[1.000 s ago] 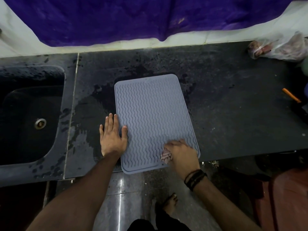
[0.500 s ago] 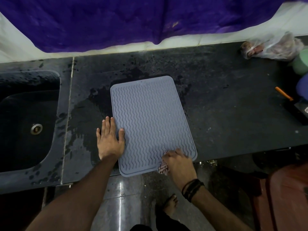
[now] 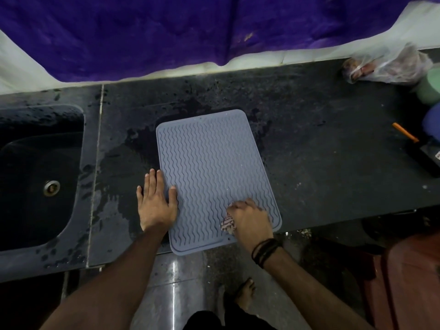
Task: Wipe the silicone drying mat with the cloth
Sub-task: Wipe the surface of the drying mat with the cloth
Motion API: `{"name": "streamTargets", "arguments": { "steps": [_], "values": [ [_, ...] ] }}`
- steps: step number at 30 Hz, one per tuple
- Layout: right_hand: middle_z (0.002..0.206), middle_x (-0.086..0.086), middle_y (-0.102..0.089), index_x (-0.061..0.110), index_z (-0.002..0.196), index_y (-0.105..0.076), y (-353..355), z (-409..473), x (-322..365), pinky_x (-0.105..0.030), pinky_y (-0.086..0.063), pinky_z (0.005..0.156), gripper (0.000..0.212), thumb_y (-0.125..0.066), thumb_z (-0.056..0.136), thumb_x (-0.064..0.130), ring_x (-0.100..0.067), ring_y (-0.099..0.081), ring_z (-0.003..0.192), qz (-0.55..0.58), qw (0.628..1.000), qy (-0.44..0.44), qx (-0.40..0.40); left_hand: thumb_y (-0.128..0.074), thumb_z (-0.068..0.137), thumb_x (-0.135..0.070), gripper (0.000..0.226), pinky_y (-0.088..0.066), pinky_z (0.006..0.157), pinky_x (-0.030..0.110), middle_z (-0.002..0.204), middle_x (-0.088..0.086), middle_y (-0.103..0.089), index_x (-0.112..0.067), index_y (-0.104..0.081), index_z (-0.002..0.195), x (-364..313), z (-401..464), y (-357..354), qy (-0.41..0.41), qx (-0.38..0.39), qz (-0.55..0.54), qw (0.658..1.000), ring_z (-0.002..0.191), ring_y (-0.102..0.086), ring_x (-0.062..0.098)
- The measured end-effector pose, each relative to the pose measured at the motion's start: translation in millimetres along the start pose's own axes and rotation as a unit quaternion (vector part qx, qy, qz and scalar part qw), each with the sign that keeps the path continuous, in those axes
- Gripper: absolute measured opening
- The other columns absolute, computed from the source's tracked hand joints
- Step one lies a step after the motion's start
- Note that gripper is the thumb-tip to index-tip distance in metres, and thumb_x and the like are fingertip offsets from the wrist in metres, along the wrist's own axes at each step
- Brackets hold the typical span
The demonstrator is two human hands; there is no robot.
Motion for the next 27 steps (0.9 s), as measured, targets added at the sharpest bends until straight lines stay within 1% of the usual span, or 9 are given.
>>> {"name": "streamTargets", "arguments": {
  "steps": [4,7,11,14,17,19,21,24,27],
  "values": [
    [0.134,-0.001,-0.053,0.020,0.125,-0.057,-9.0,-19.8,-1.1,-0.041,-0.046,0.099,0.031,-0.056,0.094,0.021,-0.023,-0.040,0.129,-0.013,1.000,0.006,0.026,-0.016,0.099,-0.057,0.074,-0.001,0.126,0.045,0.168,0.003,-0.009,-0.017,-0.013,0.161,-1.2,-0.3,-0.3,0.001,-0.001,-0.003,1.000,0.155,-0.002,0.018],
    [0.133,0.001,-0.054,0.022,0.125,-0.057,-9.4,-28.1,-4.2,-0.040,-0.044,0.101,0.033,-0.059,0.092,0.026,-0.021,-0.042,0.128,0.005,0.999,0.017,0.036,-0.015,0.098,-0.057,0.075,-0.001,0.126,0.045,0.168,0.003,-0.008,-0.017,-0.012,0.161,-0.2,0.1,0.6,0.003,0.000,-0.001,1.000,0.155,-0.002,0.018],
    [0.124,0.004,-0.060,0.024,0.116,-0.063,4.7,-16.6,-8.1,-0.036,-0.047,0.093,0.030,-0.065,0.086,0.028,-0.017,-0.048,0.118,0.033,0.999,0.012,-0.007,-0.016,0.098,-0.057,0.075,-0.001,0.126,0.045,0.168,0.003,-0.009,-0.016,-0.014,0.160,-1.5,-0.2,0.1,0.001,-0.003,-0.005,1.000,0.155,-0.004,0.018],
    [0.127,0.002,-0.058,0.021,0.122,-0.060,15.0,7.0,-8.4,-0.036,-0.047,0.094,0.038,-0.065,0.085,0.024,-0.019,-0.047,0.120,0.031,0.999,0.004,-0.044,-0.016,0.098,-0.057,0.074,-0.001,0.126,0.045,0.168,0.003,-0.010,-0.017,-0.014,0.161,-0.7,-0.2,-0.6,-0.001,-0.006,-0.007,1.000,0.155,-0.004,0.018],
    [0.128,-0.002,-0.057,0.018,0.123,-0.059,17.6,23.7,-4.1,-0.038,-0.049,0.093,0.037,-0.060,0.087,0.013,-0.022,-0.046,0.120,0.001,1.000,0.002,-0.026,-0.016,0.099,-0.057,0.074,-0.002,0.126,0.045,0.168,0.003,-0.010,-0.017,-0.014,0.160,0.1,0.0,-0.9,-0.001,-0.007,-0.006,1.000,0.155,-0.004,0.017],
    [0.128,-0.003,-0.057,0.017,0.122,-0.059,14.6,24.4,-3.8,-0.039,-0.049,0.091,0.035,-0.061,0.087,0.017,-0.023,-0.045,0.122,-0.012,1.000,-0.001,-0.013,-0.017,0.099,-0.057,0.073,-0.003,0.126,0.045,0.168,0.004,-0.011,-0.017,-0.015,0.160,-0.2,0.0,-1.5,-0.006,-0.013,-0.005,1.000,0.155,-0.005,0.018],
    [0.128,-0.002,-0.056,0.017,0.121,-0.059,9.9,18.4,-5.1,-0.039,-0.048,0.092,0.036,-0.064,0.086,0.025,-0.022,-0.044,0.122,-0.015,1.000,0.006,0.000,-0.018,0.100,-0.057,0.073,-0.002,0.126,0.045,0.168,0.004,-0.012,-0.016,-0.016,0.160,0.1,0.1,-1.6,-0.008,-0.015,-0.009,1.000,0.155,-0.005,0.018],
    [0.131,-0.002,-0.053,0.017,0.124,-0.056,1.6,4.2,-7.2,-0.041,-0.047,0.096,0.043,-0.065,0.086,0.037,-0.023,-0.041,0.125,-0.014,0.999,0.012,0.026,-0.017,0.099,-0.058,0.074,-0.002,0.126,0.045,0.168,0.004,-0.012,-0.016,-0.015,0.160,0.3,-0.8,-1.8,-0.008,-0.014,-0.010,1.000,0.155,-0.005,0.018],
    [0.129,-0.002,-0.055,0.019,0.122,-0.058,-0.6,-2.0,-7.1,-0.041,-0.047,0.096,0.037,-0.064,0.088,0.033,-0.022,-0.043,0.124,-0.024,0.999,0.016,0.027,-0.017,0.099,-0.057,0.074,-0.002,0.126,0.045,0.168,0.004,-0.012,-0.016,-0.016,0.160,-0.8,-0.7,-0.6,-0.007,-0.015,-0.013,1.000,0.155,-0.005,0.018]
  ]
}}
Point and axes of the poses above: each hand's wrist, its own z-axis towards the middle knuckle, its own y-axis out of the back of the hand, x = y × z, the point moved 1 cm from there along z, towards the middle knuckle
